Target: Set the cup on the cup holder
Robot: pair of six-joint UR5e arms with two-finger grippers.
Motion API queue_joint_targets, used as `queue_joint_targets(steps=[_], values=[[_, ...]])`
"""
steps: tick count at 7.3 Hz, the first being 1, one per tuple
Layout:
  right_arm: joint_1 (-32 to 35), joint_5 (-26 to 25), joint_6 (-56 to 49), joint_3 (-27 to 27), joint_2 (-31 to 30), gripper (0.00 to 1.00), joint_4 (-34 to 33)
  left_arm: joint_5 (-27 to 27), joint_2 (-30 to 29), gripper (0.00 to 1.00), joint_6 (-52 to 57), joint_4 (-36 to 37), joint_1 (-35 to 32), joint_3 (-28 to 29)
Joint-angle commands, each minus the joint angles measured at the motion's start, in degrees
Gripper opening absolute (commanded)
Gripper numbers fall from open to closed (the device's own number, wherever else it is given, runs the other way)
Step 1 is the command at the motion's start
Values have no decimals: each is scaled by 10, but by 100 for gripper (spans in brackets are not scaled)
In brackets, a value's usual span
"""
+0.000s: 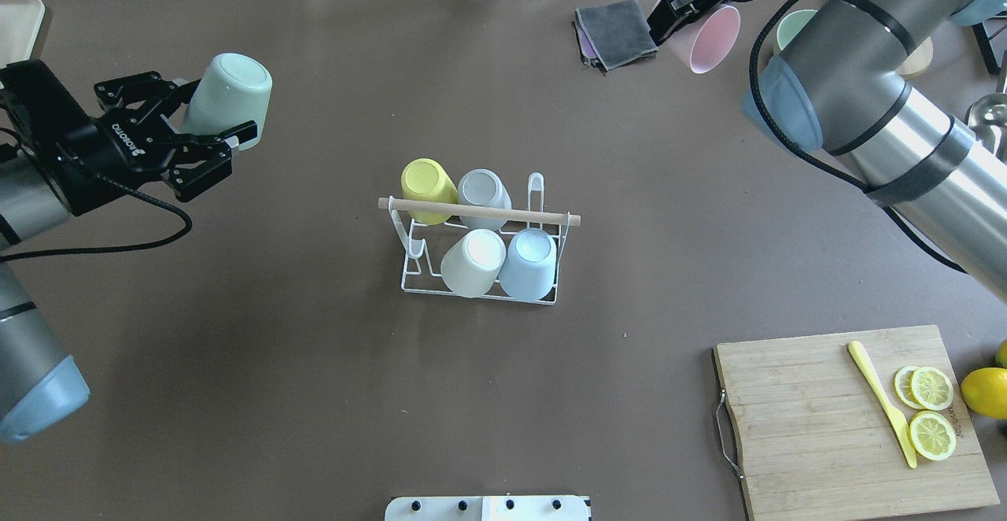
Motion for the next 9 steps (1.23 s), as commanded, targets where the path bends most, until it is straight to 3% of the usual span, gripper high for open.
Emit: queue_joint_targets(steps=[1, 2, 4, 5, 6, 8, 9], values=[[-45, -58, 29, 10, -57, 0, 177, 143, -32, 47, 1, -44, 114, 13], [-56, -68, 31, 12, -89, 0, 234, 193, -50, 47, 2, -61, 158, 26], [-70, -101, 66, 8, -142, 0, 423, 280, -58, 48, 5, -81, 202, 40], [-82, -132, 89, 5, -142, 0, 470, 341, -57, 48, 6, -96, 243, 45], [-115, -196, 91, 4, -143, 0, 506, 392, -61, 48, 7, -98, 287, 49], [-163, -282, 86, -31, -147, 0, 598, 453, -75, 49, 37, -100, 331, 50], [-172, -300, 86, -48, -149, 0, 652, 459, -76, 49, 44, -97, 335, 50]])
